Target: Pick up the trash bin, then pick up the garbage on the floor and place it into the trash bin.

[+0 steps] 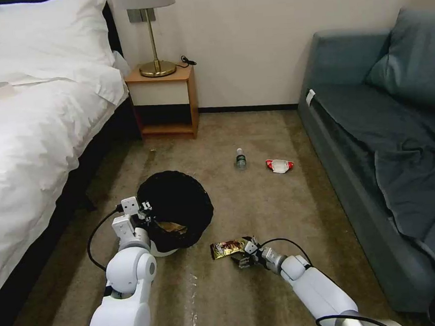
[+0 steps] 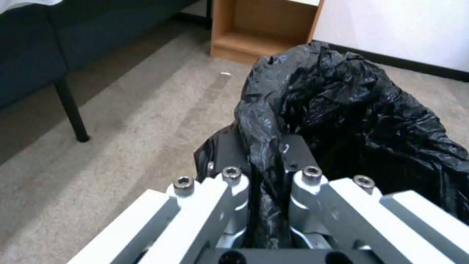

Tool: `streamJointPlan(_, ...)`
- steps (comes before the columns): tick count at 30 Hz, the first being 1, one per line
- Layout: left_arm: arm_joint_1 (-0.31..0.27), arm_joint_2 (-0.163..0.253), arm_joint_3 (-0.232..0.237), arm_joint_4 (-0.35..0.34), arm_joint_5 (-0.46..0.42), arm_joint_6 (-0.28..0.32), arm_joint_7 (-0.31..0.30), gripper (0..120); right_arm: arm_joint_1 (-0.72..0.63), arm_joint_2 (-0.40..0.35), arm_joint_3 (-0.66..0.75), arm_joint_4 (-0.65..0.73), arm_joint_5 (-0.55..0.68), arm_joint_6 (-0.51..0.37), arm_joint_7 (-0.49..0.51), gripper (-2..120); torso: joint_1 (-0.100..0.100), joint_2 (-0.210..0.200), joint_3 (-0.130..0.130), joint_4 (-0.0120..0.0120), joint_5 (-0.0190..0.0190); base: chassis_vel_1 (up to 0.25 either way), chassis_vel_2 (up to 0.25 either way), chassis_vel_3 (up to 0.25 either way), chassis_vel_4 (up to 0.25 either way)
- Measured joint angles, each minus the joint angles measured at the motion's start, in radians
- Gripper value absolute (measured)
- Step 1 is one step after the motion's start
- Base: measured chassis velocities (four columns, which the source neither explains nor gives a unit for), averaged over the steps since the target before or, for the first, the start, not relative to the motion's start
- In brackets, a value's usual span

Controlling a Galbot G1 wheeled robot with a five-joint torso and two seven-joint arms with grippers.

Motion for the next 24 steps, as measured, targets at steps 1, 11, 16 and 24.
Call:
streamJointPlan(1, 0.001, 0.000, 0.000, 0.000, 0.000, 0.000, 0.000, 5, 0.002, 0.003, 0.003, -0.004, -0.002, 0.001, 0.001, 100, 0.000, 0.000, 0.000, 0.0000, 0.0000, 0.000, 0.000, 0.000, 0.000)
streamJointPlan(11, 0.007, 0.003, -0.002, -0.011, 0.000, 0.000, 0.000, 5, 0.029, 0.019, 0.005, -0.023, -0.010, 0.003, 0.026, 100, 0.000, 0.000, 0.000, 0.0001, 0.0000, 0.000, 0.000, 0.000, 0.000)
streamJointPlan(16, 0.011, 0.006, -0.005, -0.018, 0.000, 0.001, 0.000, 5, 0.032, 0.024, 0.005, -0.033, -0.020, 0.003, 0.041, 100, 0.000, 0.000, 0.000, 0.0001, 0.0000, 0.000, 0.000, 0.000, 0.000)
streamJointPlan(24, 0.016, 0.006, -0.006, -0.026, 0.000, 0.002, 0.000, 5, 0.039, 0.043, 0.017, -0.059, -0.053, 0.011, 0.063, 98, 0.000, 0.000, 0.000, 0.0001, 0.0000, 0.000, 0.000, 0.000, 0.000)
